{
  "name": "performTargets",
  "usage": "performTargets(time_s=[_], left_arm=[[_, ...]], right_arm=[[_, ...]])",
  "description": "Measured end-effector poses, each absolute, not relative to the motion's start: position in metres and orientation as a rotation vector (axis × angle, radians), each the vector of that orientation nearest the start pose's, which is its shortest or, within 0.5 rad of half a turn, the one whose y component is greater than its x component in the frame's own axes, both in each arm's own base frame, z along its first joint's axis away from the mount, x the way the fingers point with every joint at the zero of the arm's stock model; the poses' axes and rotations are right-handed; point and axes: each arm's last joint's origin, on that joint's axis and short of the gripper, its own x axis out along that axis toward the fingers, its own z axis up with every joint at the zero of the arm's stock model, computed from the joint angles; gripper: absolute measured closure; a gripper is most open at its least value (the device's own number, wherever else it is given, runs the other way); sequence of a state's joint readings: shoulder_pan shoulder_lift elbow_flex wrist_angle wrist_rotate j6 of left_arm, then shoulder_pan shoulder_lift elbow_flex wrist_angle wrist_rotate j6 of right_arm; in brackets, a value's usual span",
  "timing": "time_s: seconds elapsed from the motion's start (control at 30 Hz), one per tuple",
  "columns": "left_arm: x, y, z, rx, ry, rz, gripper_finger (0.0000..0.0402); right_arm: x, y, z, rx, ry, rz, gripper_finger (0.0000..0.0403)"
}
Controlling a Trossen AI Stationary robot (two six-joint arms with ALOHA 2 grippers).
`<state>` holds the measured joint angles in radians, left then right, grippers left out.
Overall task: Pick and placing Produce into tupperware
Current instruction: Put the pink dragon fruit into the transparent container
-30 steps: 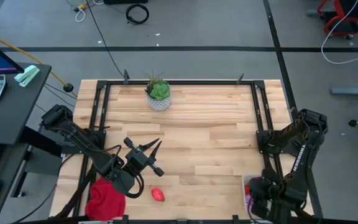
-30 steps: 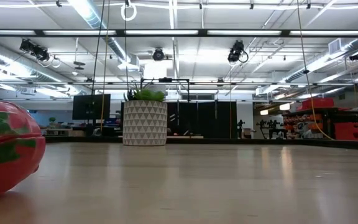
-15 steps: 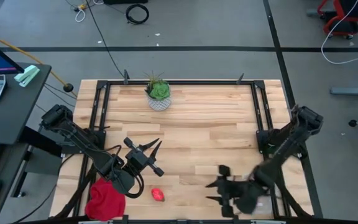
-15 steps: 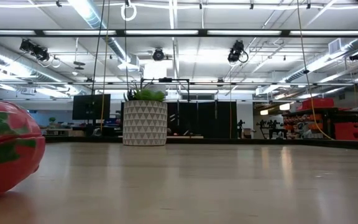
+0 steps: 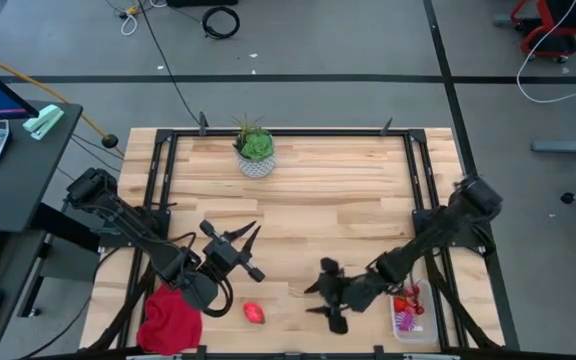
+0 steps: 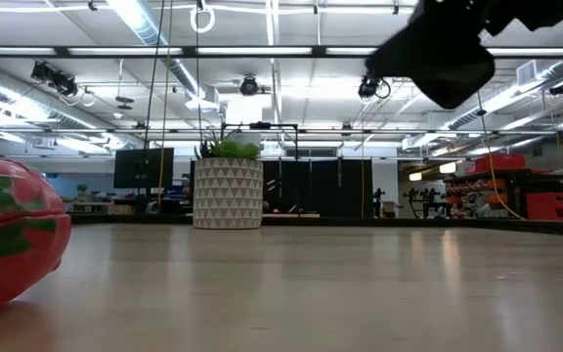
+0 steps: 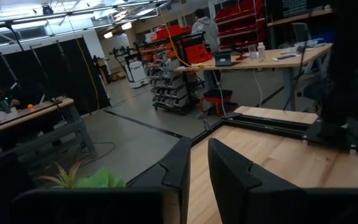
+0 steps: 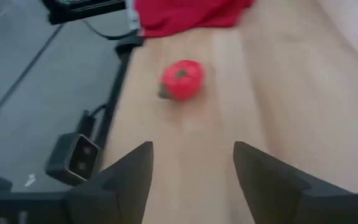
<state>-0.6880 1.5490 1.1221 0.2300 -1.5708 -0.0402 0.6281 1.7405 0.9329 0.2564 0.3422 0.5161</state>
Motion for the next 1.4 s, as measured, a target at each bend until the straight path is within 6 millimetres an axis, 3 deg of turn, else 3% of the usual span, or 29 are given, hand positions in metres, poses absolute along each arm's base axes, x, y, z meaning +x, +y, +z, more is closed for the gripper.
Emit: performTargets(time_s=[0.37,0.7,0.93,1.4], left_arm=[[0.277,-0.178,0.306,0.161,0.079,0.909,0.0341],[0.278,-0.176,0.304,0.182,0.09,0.914,0.0346],[0.277,-0.176,0.303,0.196,0.097,0.914,0.0338],[0.277,-0.176,0.302,0.208,0.103,0.913,0.0345]], right_arm=[[0.369,0.254,0.164,0.034,0.473,0.171,0.0172],[0.412,0.263,0.134,0.018,0.474,0.059,0.017],[0.431,0.249,0.118,0.023,0.498,0.026,0.0169],[0.435,0.238,0.112,0.05,0.55,0.018,0.0169]])
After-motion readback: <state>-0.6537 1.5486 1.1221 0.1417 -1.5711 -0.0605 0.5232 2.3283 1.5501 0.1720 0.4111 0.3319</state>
